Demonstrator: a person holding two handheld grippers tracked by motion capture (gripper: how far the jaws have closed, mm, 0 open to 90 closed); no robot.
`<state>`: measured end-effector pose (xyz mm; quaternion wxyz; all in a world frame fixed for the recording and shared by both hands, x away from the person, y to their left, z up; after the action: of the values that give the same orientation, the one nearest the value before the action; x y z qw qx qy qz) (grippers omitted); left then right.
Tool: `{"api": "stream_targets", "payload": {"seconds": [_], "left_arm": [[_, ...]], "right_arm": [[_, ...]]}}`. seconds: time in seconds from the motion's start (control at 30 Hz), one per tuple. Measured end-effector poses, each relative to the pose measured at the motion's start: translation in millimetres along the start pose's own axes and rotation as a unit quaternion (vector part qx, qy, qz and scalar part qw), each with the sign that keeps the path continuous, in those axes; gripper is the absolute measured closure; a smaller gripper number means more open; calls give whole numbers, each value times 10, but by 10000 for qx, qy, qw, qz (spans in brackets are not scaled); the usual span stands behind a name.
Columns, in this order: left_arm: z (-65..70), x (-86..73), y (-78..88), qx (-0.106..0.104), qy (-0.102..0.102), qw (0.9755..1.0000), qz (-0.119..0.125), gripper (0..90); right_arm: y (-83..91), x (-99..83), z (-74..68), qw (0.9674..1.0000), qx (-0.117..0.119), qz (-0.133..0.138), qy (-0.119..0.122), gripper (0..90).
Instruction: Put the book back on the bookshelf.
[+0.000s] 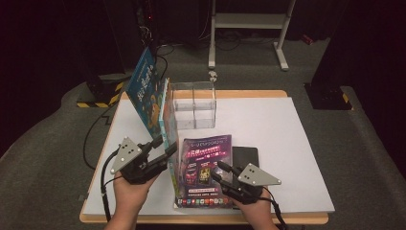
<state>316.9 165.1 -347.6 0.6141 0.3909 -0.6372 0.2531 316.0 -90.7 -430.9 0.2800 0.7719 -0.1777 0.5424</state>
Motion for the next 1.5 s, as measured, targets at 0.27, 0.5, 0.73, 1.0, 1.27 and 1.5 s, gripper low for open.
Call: {"api": "stream_targets", "payload": {"seconds": [0.27, 0.5, 0.73, 1.0, 1.27, 1.5], "left_arm": [[-215, -15, 198, 321, 11, 9994, -157, 561], [-395, -94, 409, 640, -72, 9973, -345, 643], [-582, -302, 660, 943, -64, 9942, -507, 801], [-609, -534, 834, 852, -71, 9953, -461, 803], [-615, -720, 941, 797, -34, 9963, -310, 801], [-587, -817, 995, 791, -35, 9964, -311, 799]], "right_arm": [[68, -9, 161, 9997, -198, 49, -112, 586], [139, -7, 368, 9987, -417, 82, -294, 589], [169, -18, 490, 9975, -550, 95, -430, 594], [160, -38, 568, 9967, -669, 53, -451, 595], [209, -84, 738, 9945, -914, -33, -515, 593], [290, -212, 895, 9914, -1185, -209, -514, 574]]}}
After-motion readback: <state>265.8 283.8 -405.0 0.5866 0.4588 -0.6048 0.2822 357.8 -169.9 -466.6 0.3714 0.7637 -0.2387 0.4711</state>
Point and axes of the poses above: each handheld gripper's, and its own axes: y roughly backward along the jaws, x roughly out of its top, z roughly to its right, the point moved 4 cm from there along -y, roughly forward along the jaws, and after that the axes turned 13 degrees about -y, right-handed, at the moved point
